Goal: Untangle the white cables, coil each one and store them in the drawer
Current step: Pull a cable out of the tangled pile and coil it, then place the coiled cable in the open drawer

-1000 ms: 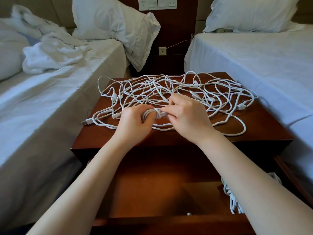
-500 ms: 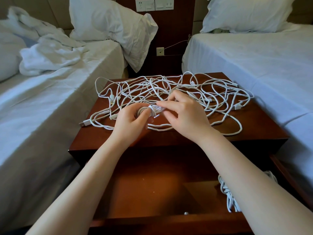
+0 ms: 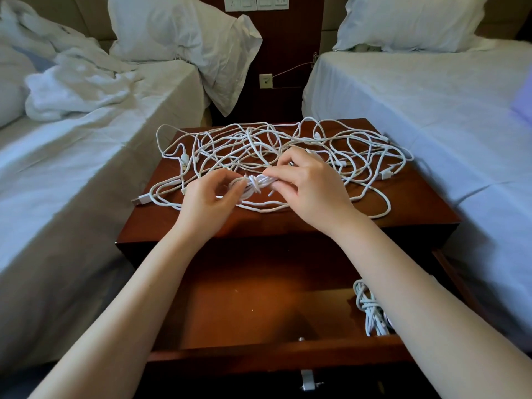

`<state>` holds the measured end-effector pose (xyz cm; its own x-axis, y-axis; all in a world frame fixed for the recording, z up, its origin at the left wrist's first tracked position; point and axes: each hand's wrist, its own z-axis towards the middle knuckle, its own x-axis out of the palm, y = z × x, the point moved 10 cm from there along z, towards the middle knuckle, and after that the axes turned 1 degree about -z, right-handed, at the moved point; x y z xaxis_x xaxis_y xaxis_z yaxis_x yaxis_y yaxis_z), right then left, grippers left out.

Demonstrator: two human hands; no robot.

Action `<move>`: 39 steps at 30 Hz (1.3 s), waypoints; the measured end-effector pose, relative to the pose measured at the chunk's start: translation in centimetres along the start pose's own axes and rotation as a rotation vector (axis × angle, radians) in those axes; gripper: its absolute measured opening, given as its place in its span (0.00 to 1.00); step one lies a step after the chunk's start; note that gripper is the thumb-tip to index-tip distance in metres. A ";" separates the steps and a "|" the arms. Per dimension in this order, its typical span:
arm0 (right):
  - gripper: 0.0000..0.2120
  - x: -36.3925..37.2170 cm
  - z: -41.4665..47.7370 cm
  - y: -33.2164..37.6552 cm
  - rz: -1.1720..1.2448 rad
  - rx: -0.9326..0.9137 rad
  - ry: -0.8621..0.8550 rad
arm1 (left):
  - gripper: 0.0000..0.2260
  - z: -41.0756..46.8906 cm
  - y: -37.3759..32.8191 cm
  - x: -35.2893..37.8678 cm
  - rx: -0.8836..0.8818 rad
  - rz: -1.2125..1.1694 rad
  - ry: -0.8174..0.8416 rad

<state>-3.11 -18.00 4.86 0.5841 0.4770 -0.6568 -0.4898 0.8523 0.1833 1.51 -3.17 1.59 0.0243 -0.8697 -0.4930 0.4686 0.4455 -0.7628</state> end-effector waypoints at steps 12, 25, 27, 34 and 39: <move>0.13 -1.2 -4.4 0.0 0.258 0.128 0.153 | 0.04 -4.0 -0.6 3.0 -0.082 -0.228 0.115; 0.04 -0.5 -9.3 -1.6 0.297 0.188 0.376 | 0.04 -8.3 0.0 10.0 -0.271 -0.125 0.558; 0.04 0.3 -10.0 -1.5 0.305 0.199 0.470 | 0.04 -9.0 0.2 10.8 -0.301 -0.095 0.628; 0.06 1.7 -12.1 -3.5 0.221 0.310 0.686 | 0.06 -11.1 0.6 14.8 -0.472 -0.100 0.771; 0.09 0.8 -12.4 -5.9 0.058 0.403 0.686 | 0.06 -12.8 0.9 17.1 -0.613 -0.184 0.797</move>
<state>-7.80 -25.28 -5.75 -0.0283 0.3963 -0.9177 -0.1595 0.9045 0.3955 -8.98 -14.94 -12.87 -0.7019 -0.6408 -0.3111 -0.1318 0.5461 -0.8273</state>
